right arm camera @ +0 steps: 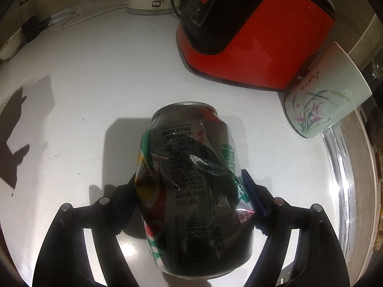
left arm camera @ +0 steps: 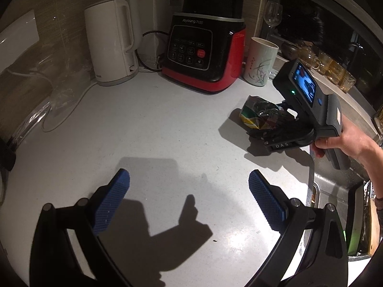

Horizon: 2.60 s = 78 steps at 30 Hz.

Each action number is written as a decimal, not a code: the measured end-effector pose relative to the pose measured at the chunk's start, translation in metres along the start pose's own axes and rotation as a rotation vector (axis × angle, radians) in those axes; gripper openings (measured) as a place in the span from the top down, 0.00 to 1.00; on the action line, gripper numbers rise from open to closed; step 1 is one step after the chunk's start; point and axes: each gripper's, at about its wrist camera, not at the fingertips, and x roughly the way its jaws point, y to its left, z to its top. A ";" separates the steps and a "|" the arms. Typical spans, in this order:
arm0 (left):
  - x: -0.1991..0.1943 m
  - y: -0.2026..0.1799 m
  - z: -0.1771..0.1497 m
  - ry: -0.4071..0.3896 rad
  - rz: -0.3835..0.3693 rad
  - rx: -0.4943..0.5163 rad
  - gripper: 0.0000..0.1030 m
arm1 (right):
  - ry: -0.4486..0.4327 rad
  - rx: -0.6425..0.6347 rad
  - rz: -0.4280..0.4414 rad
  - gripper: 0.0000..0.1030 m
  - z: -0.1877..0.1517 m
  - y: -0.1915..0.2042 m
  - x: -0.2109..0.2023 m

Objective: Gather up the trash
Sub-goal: 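Move the right tool to the crushed soda can and grasp it, then grasp the clear plastic bag by the kettle with the left tool while the right tool holds the can, then carry the bag and can over the bin and open the right tool to drop the can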

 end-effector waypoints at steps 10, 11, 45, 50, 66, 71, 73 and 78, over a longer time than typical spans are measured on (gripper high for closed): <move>0.018 0.089 0.040 -0.087 0.135 -0.019 0.07 | -0.101 0.198 0.107 0.24 -0.012 0.016 -0.037; 0.023 0.101 0.047 -0.098 0.151 -0.021 0.07 | -0.116 0.213 0.116 0.24 -0.014 0.021 -0.044; 0.149 0.265 0.145 -0.102 0.124 0.101 0.91 | -0.228 0.412 0.191 0.24 -0.008 0.141 -0.126; 0.101 0.235 0.135 -0.170 0.070 0.134 0.91 | -0.261 0.419 0.197 0.24 -0.017 0.153 -0.142; -0.061 0.089 0.025 -0.215 -0.149 0.198 0.91 | -0.397 0.486 0.182 0.24 -0.122 0.218 -0.247; -0.116 0.046 -0.033 -0.220 -0.198 0.182 0.91 | -0.405 0.485 0.192 0.24 -0.175 0.246 -0.274; -0.136 0.029 -0.057 -0.219 -0.200 0.194 0.91 | -0.400 0.493 0.211 0.24 -0.196 0.257 -0.279; -0.174 -0.002 -0.120 -0.189 -0.211 0.219 0.91 | -0.340 0.492 0.237 0.24 -0.243 0.290 -0.270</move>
